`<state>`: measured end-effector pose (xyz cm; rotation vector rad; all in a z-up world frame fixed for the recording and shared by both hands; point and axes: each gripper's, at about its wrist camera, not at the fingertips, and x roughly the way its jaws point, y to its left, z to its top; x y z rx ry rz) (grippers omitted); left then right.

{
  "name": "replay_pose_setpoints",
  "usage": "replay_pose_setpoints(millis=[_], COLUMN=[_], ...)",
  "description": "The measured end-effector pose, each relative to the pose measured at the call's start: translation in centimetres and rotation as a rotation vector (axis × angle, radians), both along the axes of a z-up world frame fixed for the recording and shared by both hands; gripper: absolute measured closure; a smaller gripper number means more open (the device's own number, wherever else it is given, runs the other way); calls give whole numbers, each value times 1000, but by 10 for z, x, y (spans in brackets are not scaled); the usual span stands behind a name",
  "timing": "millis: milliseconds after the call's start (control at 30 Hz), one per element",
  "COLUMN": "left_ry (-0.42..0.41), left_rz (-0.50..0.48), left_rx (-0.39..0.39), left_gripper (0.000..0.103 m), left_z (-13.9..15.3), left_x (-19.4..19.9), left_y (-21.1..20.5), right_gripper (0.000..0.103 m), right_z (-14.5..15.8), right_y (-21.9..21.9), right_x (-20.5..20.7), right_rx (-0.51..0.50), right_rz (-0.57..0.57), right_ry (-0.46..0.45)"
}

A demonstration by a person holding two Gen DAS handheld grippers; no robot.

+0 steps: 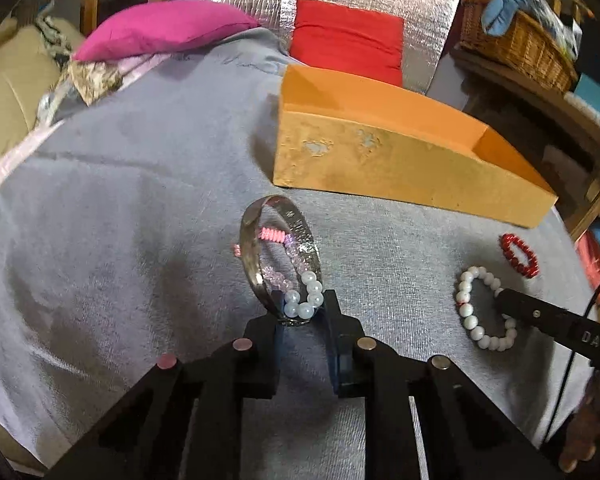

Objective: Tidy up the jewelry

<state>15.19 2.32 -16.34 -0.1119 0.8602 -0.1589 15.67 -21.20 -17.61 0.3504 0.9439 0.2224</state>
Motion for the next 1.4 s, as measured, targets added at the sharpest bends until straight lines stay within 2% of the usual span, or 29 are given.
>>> replay_pose_setpoints(millis=[233,333,467,700,767,833,1000,1100,1167,1200,1233,1400], left_ry=[-25,-43,-53,-19,-26,-30,-56,-38,-10,-2,3,21], left_rz=[-21,-40,-57,-75,-75,-68,-58,-27,-6,3,27,85], left_rx=[-77,-73,-80,-74,-71,-61,-29,-36,-39,-34,-25,3], left_gripper=[85,85,85,84,78,65,65,65,54,40,37,33], left_z=[8,11,13,10,11,11,13,11,8,7,6,5], left_x=[-7,-12,-15,-19,-21,-22,-21,-15,-10,-9,-8,-5], left_y=[23,25,28,33,35,39,46,53,57,58,61,73], right_gripper=[90,90,89,89,89,89,89,89,89,89,89,89], right_z=[8,10,-1,-2,-2,-3,-4,-4,-4,-4,-4,-4], right_y=[11,14,15,15,15,11,9,9,9,9,9,8], right_x=[-1,1,7,12,12,12,13,14,14,14,14,14], right_rx=[28,28,23,33,35,36,41,40,39,38,37,42], right_rz=[5,5,-10,-5,-2,3,9,10,11,13,15,21], right_ry=[-39,-45,9,17,19,22,27,29,30,30,30,34])
